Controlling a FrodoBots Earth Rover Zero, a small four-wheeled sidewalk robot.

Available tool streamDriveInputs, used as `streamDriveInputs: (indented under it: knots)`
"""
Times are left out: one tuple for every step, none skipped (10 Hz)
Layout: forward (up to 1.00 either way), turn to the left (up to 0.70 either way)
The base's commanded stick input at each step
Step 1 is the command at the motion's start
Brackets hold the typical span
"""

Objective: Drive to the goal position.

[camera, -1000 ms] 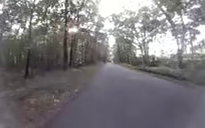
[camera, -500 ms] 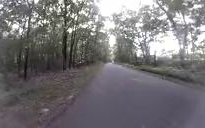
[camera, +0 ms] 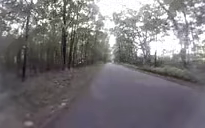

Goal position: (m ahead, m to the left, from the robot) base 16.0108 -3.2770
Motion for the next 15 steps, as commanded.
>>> streamDriveInputs:
  knots:
    - [0.70,-0.01]
    - [0.70,-0.01]
    - [0.70,-0.01]
    - [0.70,-0.01]
    - [0.70,-0.01]
    - [0.70,-0.01]
    - [0.70,-0.01]
    - [0.70,-0.02]
    - [0.70,-0.24]
    - [0.70,-0.19]
    - [0.70,-0.14]
    - [0.70,-0.09]
    - [0.70,-0.04]
    - [0.70,-0.01]
    - [0.70,-0.01]
